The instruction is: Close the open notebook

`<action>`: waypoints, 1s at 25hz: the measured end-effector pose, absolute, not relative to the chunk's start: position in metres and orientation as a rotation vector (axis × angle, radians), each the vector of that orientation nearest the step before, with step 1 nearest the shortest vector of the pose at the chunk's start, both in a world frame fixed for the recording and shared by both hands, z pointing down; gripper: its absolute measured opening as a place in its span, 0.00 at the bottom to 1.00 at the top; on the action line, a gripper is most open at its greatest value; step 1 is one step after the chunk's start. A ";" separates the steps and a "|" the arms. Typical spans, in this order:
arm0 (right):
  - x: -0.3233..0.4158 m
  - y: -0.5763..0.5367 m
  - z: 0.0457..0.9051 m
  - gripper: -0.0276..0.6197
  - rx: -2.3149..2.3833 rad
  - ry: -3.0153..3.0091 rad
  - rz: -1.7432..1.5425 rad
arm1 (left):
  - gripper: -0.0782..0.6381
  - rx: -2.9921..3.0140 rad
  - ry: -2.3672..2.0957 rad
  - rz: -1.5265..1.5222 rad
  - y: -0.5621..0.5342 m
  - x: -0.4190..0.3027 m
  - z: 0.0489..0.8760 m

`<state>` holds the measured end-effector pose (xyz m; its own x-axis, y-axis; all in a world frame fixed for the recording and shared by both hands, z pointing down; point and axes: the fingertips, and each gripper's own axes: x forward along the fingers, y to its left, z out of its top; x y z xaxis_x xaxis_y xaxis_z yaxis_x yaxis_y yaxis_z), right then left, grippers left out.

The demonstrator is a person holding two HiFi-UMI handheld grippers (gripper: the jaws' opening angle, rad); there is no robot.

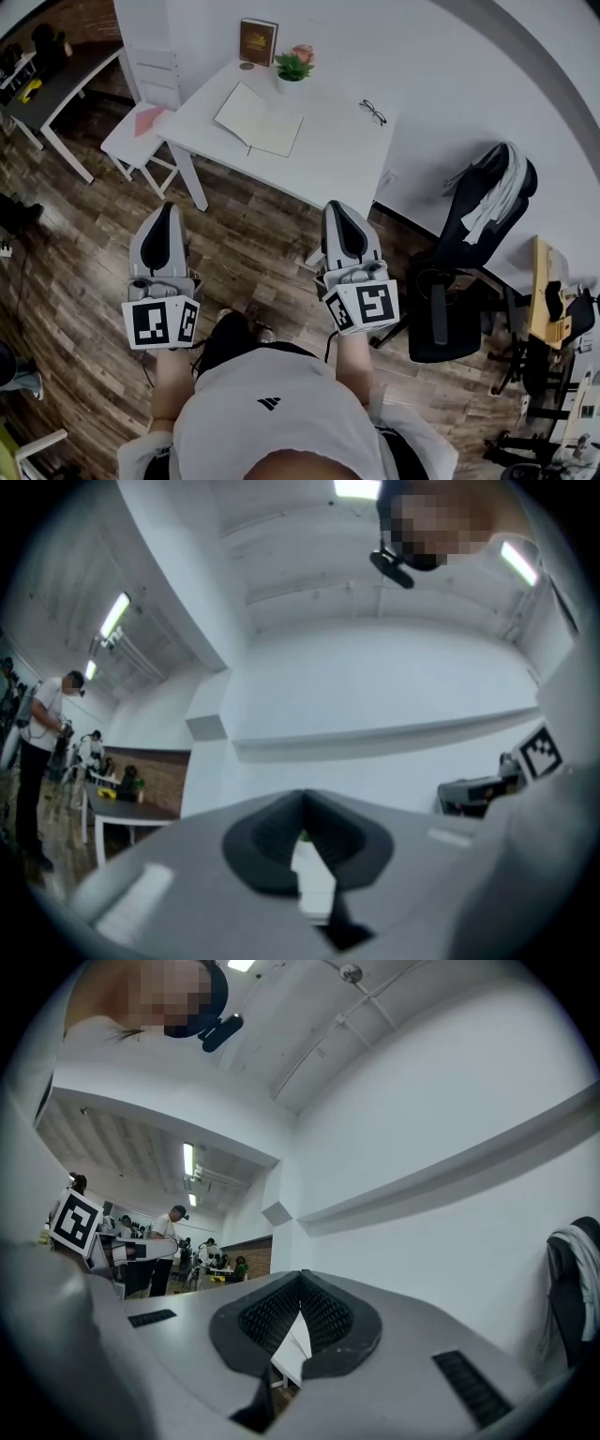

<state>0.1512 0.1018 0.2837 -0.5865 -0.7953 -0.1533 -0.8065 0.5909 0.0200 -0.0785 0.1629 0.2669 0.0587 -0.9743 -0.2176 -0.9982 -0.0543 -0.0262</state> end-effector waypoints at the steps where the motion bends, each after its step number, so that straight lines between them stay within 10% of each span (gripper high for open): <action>1: 0.150 0.098 0.285 0.04 -1.357 2.689 0.128 | 0.12 -2.154 2.041 0.208 0.159 -0.080 0.268; 25: 0.103 -0.065 0.271 0.04 -1.511 2.580 0.145 | 0.12 -2.279 1.904 0.240 -0.028 -0.137 0.261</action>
